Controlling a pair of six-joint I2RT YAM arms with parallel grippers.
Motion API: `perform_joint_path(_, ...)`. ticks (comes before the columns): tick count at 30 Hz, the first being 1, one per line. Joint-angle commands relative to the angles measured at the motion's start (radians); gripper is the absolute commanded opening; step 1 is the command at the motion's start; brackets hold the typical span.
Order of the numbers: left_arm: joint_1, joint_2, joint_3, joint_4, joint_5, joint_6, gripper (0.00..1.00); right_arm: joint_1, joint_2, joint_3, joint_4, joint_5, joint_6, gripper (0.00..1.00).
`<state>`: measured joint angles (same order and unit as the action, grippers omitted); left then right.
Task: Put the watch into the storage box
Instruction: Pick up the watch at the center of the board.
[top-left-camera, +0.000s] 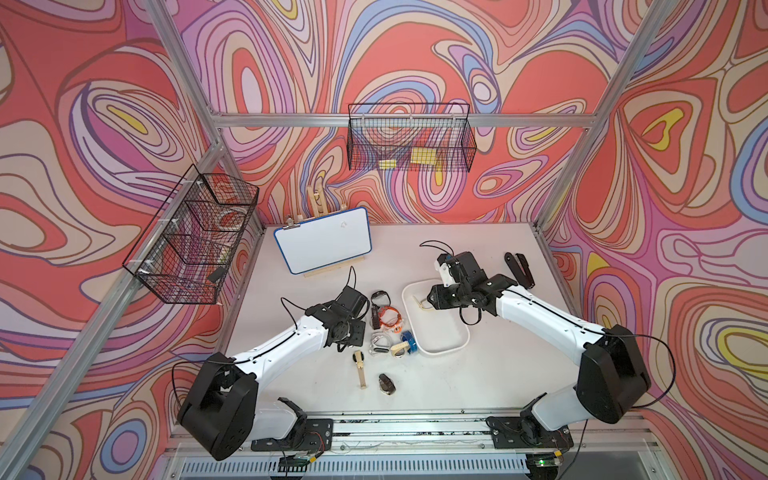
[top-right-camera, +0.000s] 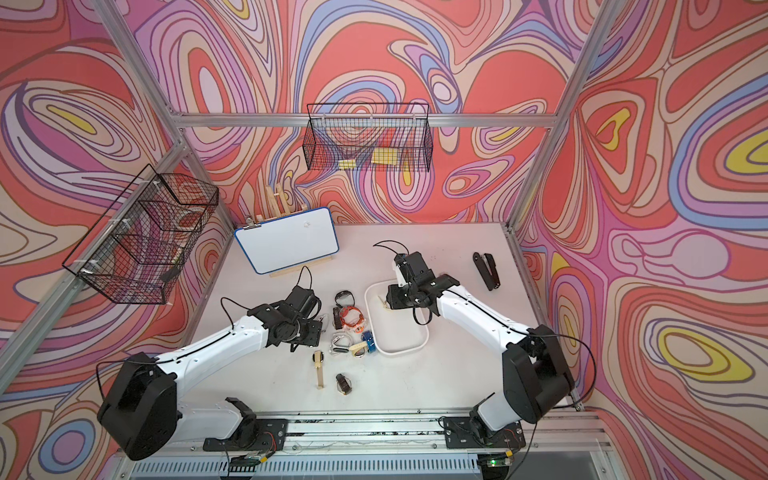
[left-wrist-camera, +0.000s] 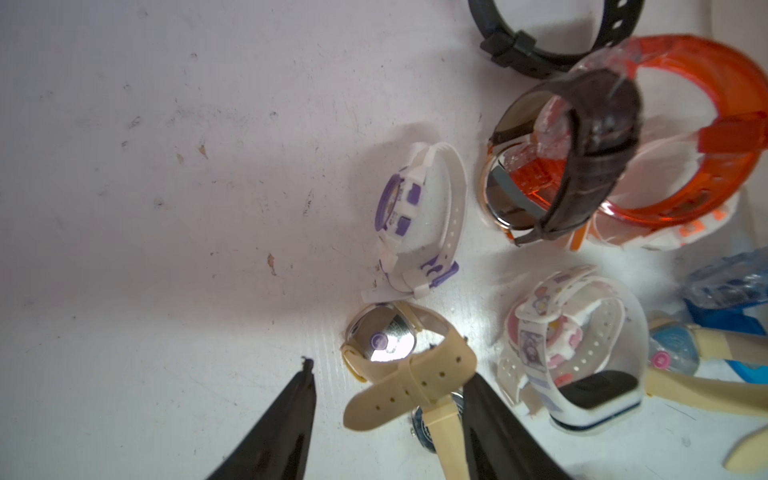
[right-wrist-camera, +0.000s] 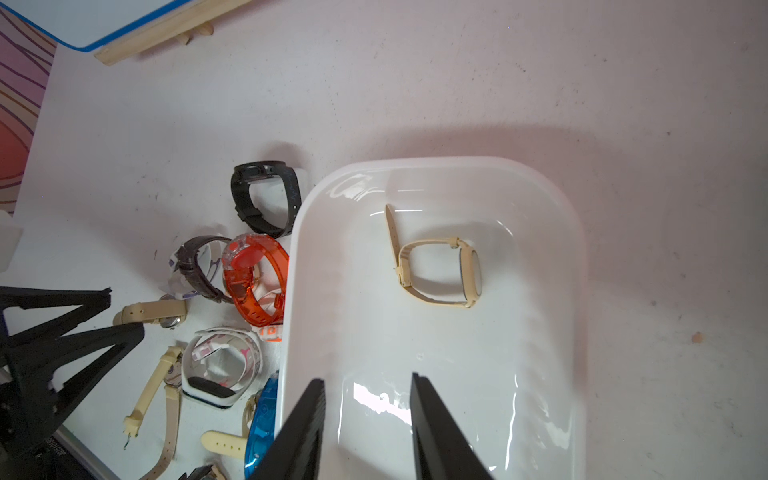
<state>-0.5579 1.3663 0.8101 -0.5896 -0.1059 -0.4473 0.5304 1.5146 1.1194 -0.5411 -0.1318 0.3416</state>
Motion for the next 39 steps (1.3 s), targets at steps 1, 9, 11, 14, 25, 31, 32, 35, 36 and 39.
perform_joint_path(1,-0.007,0.034,0.028,0.005,-0.020,0.016,0.53,-0.003,-0.009,-0.015,0.006,0.006,-0.001,0.39)
perform_joint_path(9,-0.006,0.048,0.026,0.022,-0.024,0.021,0.34,-0.003,-0.013,-0.026,0.010,0.021,-0.005,0.38)
perform_joint_path(11,-0.007,0.050,0.030,0.019,-0.023,0.026,0.29,-0.003,-0.011,-0.026,0.012,0.021,-0.005,0.38)
perform_joint_path(14,-0.006,0.041,0.032,0.012,-0.021,0.030,0.25,-0.003,-0.011,-0.027,0.012,0.015,-0.002,0.37)
perform_joint_path(25,-0.005,-0.161,0.056,-0.041,0.007,-0.034,0.18,-0.003,-0.068,-0.036,0.021,-0.082,0.016,0.37)
perform_joint_path(31,0.003,-0.291,0.074,-0.048,0.102,-0.097,0.18,0.020,-0.109,-0.087,0.169,-0.326,0.118,0.38)
perform_joint_path(32,0.003,-0.308,0.072,-0.040,0.120,-0.109,0.18,0.034,-0.110,-0.095,0.200,-0.349,0.144,0.38)
perform_joint_path(35,0.004,-0.362,0.049,0.010,0.190,-0.149,0.18,0.095,-0.098,-0.111,0.290,-0.409,0.200,0.38)
perform_joint_path(36,0.004,-0.375,0.043,0.024,0.207,-0.161,0.18,0.118,-0.099,-0.119,0.321,-0.410,0.218,0.38)
perform_joint_path(39,0.004,-0.395,0.039,0.036,0.232,-0.183,0.18,0.163,-0.104,-0.160,0.440,-0.426,0.294,0.38)
